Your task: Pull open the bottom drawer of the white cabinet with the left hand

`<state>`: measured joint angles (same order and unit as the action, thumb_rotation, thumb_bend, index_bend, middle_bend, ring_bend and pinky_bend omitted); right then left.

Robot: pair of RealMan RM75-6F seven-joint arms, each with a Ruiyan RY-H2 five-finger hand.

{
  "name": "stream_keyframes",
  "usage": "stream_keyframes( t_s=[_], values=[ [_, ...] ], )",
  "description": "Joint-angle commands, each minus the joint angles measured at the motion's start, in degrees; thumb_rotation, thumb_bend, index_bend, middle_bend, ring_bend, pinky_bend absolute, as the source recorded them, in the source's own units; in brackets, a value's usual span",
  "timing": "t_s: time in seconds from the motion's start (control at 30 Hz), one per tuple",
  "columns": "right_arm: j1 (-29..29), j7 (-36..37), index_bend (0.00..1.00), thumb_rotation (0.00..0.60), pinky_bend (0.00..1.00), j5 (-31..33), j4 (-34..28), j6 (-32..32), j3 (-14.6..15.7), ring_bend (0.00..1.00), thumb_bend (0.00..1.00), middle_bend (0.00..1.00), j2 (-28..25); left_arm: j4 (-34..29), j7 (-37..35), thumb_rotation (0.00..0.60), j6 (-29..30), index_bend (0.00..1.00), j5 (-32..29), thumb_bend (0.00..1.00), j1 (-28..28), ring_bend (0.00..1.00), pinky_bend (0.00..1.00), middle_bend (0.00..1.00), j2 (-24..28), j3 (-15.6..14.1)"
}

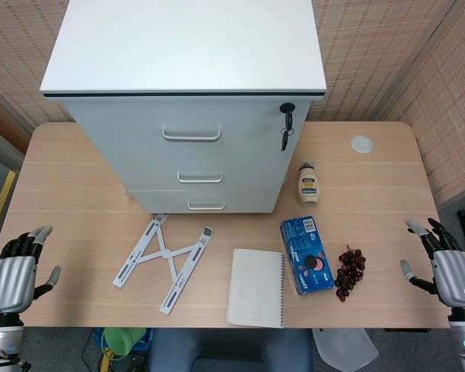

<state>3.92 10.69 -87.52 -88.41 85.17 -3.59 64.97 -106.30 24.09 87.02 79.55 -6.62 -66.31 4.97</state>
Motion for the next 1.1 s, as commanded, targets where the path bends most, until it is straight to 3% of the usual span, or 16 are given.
stream_keyframes(
  t_s=[0.03, 0.57, 0.7, 0.77, 0.87, 1.1],
  values=[
    [0.2, 0.0, 0.14, 0.6, 0.16, 0.1, 0.2, -0.3, 0.1, 0.13, 0.33, 0.24, 0.1, 0.1, 0.1, 0.6, -0.2, 0.18, -0.2, 0.31, -0.1, 0.16, 0.2, 0.18, -0.2, 0.0],
    [-0.2, 0.2, 0.14, 0.6, 0.16, 0.2, 0.5, 1.4, -0.6, 0.13, 0.33, 0.24, 0.4, 0.5, -1.1, 0.6, -1.7, 0.23, 2.1, 0.31, -1.8, 0.17, 0.2, 0.19, 0.2, 0.3],
    [0.0, -0.7, 0.14, 0.6, 0.16, 0.7, -0.2, 1.6, -1.2, 0.13, 0.33, 0.24, -0.3, 1.1, -3.1, 0.6, -2.2, 0.27, 4.4, 0.31, -3.4, 0.3, 0.24, 0.28, 0.3, 1.2],
    [0.0, -1.2, 0.14, 0.6, 0.16, 0.9, -0.7, 1.8, -1.6, 0.13, 0.33, 0.24, -0.7, 1.7, -4.2, 0.6, -2.3, 0.33, 6.8, 0.31, -4.5, 0.43, 0.36, 0.37, 0.1, 1.6],
    [0.2, -1.9, 0.14, 0.6, 0.16, 1.0, -1.4, 2.0, -2.0, 0.13, 0.34, 0.24, -1.3, 2.1, -5.7, 0.6, -3.7, 0.39, 9.7, 0.31, -6.4, 0.52, 0.56, 0.54, 0.1, 1.7],
    [0.5, -2.7, 0.14, 0.6, 0.16, 1.3, -2.3, 1.8, -2.3, 0.13, 0.33, 0.24, -1.9, 0.1, -9.7, 0.6, -10.3, 0.42, 12.3, 0.31, -11.6, 0.73, 0.88, 0.74, -0.2, 1.7]
  ],
)
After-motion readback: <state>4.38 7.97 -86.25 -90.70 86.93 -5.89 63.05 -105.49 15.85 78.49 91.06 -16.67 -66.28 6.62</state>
